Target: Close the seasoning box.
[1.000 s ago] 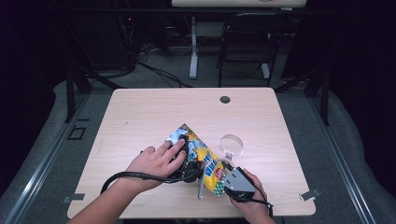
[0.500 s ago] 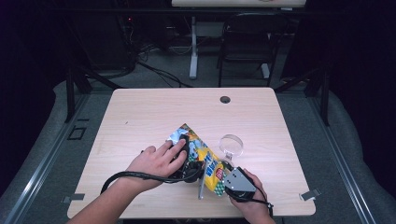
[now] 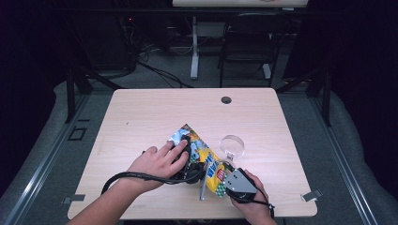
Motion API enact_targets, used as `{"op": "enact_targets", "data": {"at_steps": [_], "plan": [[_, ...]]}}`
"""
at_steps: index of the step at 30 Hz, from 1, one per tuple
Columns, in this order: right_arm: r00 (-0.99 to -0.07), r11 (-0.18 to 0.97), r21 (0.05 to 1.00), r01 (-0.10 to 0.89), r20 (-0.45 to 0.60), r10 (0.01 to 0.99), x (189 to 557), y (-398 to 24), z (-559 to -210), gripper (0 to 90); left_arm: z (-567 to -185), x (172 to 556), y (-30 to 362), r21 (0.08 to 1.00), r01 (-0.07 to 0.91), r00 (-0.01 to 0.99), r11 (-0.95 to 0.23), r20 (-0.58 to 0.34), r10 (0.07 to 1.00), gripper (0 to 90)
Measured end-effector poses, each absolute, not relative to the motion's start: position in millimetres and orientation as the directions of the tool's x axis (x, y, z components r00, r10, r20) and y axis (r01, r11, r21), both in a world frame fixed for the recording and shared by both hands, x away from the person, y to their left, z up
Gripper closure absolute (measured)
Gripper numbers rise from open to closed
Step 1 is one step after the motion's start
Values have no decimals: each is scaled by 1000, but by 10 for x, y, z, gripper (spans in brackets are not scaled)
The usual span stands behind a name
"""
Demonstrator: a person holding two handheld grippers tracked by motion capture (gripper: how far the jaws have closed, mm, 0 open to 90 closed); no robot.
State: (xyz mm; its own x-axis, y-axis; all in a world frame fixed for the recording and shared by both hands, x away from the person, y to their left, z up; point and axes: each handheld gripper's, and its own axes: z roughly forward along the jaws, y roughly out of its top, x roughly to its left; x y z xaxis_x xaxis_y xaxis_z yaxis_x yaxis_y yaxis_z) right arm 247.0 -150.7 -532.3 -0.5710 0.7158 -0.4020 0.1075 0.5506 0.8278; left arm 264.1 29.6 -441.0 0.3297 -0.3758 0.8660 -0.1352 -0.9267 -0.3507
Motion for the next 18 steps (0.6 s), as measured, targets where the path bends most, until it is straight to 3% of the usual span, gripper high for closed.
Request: {"op": "enact_targets", "data": {"at_steps": [18], "plan": [[-574,553,826,108,-402,713,2468,-1506,-5327,710,-4411,2622,283,-367,-140,316,-920,864,-393,609]]}}
